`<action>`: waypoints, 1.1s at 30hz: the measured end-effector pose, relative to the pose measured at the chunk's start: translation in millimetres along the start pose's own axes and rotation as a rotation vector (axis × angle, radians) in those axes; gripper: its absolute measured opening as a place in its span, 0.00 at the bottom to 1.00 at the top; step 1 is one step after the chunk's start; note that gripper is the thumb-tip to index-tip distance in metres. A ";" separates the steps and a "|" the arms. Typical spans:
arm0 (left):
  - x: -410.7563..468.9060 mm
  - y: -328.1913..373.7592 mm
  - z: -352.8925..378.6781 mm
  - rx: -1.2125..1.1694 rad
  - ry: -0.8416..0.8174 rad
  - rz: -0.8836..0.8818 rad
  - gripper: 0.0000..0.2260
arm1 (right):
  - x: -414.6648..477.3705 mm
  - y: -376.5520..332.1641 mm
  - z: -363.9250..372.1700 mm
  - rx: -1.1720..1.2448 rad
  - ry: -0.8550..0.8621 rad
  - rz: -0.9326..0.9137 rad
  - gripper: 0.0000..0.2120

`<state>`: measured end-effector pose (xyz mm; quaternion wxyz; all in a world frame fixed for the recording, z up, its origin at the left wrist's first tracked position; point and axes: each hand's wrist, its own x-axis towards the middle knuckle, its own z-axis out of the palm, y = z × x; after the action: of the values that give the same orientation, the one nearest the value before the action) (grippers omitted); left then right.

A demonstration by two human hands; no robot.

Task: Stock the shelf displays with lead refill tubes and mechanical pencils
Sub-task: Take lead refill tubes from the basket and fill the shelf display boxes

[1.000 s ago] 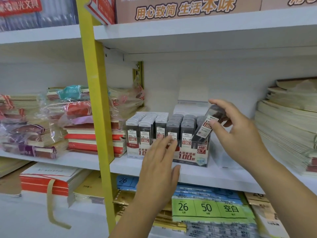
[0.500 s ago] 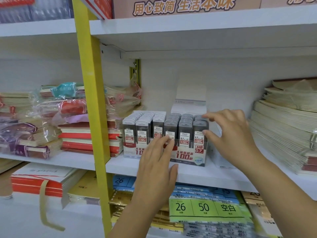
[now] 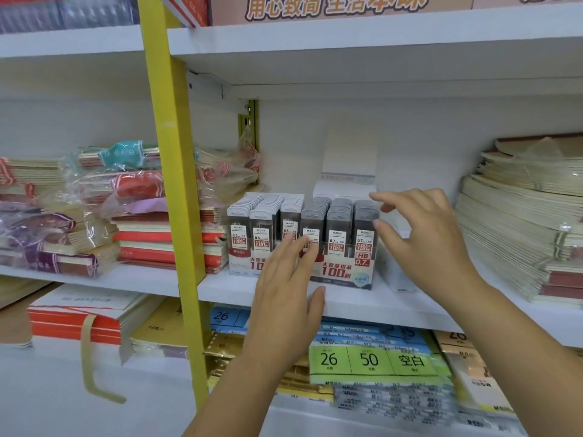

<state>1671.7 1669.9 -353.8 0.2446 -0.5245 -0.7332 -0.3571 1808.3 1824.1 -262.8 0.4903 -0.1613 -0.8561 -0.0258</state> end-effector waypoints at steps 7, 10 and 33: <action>-75.3 8.7 -15.2 -0.014 -0.044 0.072 0.22 | -76.7 -23.5 -24.9 0.357 -0.135 -0.057 0.11; -137.3 0.4 -0.3 -0.031 -0.315 0.060 0.21 | -142.9 -23.6 -7.0 0.415 -0.339 0.023 0.10; -416.3 -66.2 184.0 -0.244 -1.035 -0.991 0.28 | -508.2 0.2 238.2 0.131 -1.353 0.519 0.27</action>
<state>1749.6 1553.2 -791.8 -0.3844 -0.2560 -0.8614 -0.2115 1847.9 1745.0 -817.0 -0.1477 -0.3102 -0.9058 0.2481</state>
